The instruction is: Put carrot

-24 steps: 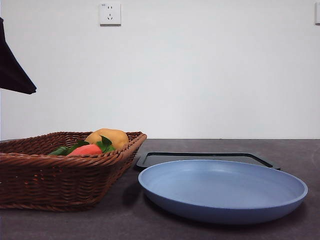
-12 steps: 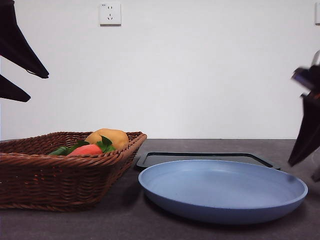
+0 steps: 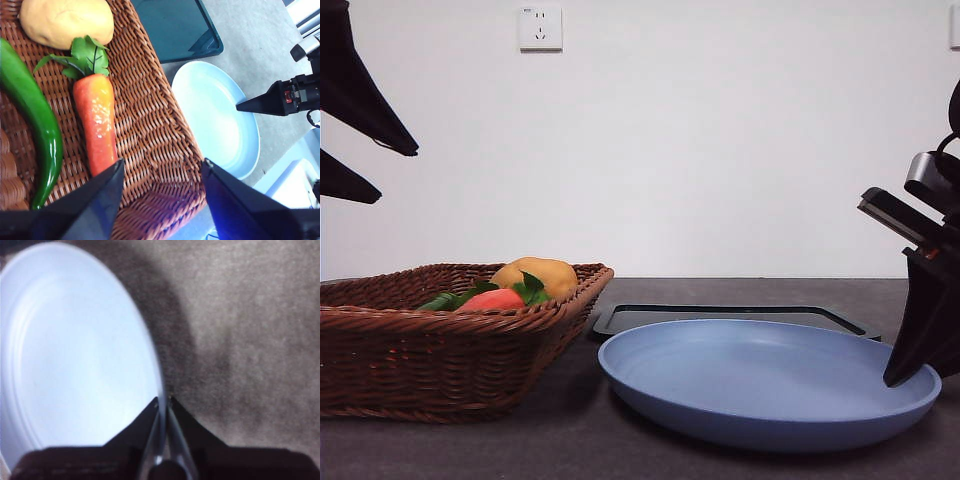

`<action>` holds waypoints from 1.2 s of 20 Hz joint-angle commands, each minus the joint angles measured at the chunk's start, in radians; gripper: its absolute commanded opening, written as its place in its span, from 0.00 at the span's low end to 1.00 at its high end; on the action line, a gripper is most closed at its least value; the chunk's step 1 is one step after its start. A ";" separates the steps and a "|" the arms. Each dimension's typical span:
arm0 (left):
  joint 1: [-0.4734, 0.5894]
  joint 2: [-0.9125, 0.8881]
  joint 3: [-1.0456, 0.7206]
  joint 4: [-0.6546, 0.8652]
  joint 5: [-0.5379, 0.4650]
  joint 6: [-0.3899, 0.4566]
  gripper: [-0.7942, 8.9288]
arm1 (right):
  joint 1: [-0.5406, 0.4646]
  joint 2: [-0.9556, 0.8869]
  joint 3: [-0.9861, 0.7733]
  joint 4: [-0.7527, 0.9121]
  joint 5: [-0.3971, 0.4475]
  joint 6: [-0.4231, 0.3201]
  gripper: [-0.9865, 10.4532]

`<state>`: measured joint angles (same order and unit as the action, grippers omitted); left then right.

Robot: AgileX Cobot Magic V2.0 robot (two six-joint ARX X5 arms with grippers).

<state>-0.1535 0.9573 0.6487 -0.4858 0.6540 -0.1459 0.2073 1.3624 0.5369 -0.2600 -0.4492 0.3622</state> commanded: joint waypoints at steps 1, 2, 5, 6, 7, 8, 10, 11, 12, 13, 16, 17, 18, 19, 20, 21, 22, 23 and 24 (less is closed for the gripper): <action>-0.014 0.005 0.014 0.029 0.002 0.014 0.40 | 0.003 -0.021 0.008 -0.016 0.005 0.010 0.09; -0.025 0.005 0.014 0.040 -0.004 0.009 0.41 | 0.003 -0.043 0.008 -0.029 0.005 0.016 0.09; -0.095 0.010 0.014 0.092 -0.137 -0.010 0.41 | 0.003 -0.151 0.008 -0.105 0.006 0.015 0.09; -0.127 0.016 0.015 0.108 -0.187 -0.010 0.41 | 0.003 -0.189 0.008 -0.134 0.006 0.015 0.09; -0.159 0.031 0.024 0.111 -0.240 -0.008 0.41 | 0.003 -0.229 0.008 -0.162 0.007 0.014 0.09; -0.188 0.053 0.040 0.106 -0.297 -0.005 0.41 | 0.003 -0.264 0.008 -0.183 0.007 0.015 0.09; -0.242 0.124 0.085 0.090 -0.396 0.031 0.41 | 0.003 -0.332 0.008 -0.218 0.011 0.015 0.09; -0.267 0.166 0.112 0.080 -0.435 0.056 0.41 | 0.003 -0.362 0.008 -0.227 0.011 0.015 0.09; -0.288 0.213 0.137 0.076 -0.471 0.082 0.41 | 0.003 -0.388 0.008 -0.235 0.010 0.015 0.09; -0.303 0.258 0.162 0.067 -0.503 0.100 0.41 | 0.003 -0.408 0.008 -0.241 0.011 0.015 0.09; -0.335 0.398 0.223 0.053 -0.554 0.126 0.41 | 0.003 -0.447 0.008 -0.247 0.011 0.015 0.09; -0.340 0.442 0.235 0.061 -0.555 0.135 0.41 | 0.003 -0.454 0.008 -0.247 0.011 0.015 0.09; -0.344 0.481 0.245 0.067 -0.585 0.151 0.41 | 0.003 -0.456 0.008 -0.247 0.011 0.015 0.09; -0.348 0.512 0.253 0.074 -0.622 0.151 0.41 | 0.003 -0.456 0.008 -0.247 0.010 0.015 0.09; -0.351 0.539 0.256 0.082 -0.640 0.152 0.41 | 0.003 -0.455 0.008 -0.247 0.010 0.015 0.09; -0.351 0.563 0.256 0.097 -0.639 0.151 0.41 | 0.003 -0.456 0.008 -0.247 0.010 0.015 0.09; -0.351 0.581 0.256 0.109 -0.632 0.151 0.41 | 0.003 -0.456 0.008 -0.247 0.011 0.015 0.09; -0.351 0.596 0.256 0.119 -0.620 0.151 0.41 | 0.003 -0.456 0.008 -0.247 0.010 0.015 0.09; -0.351 0.606 0.256 0.129 -0.604 0.151 0.41 | 0.003 -0.456 0.008 -0.247 0.011 0.015 0.09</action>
<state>-0.4969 1.5490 0.8883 -0.3653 0.0471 -0.0071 0.2073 0.9028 0.5365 -0.5190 -0.4347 0.3706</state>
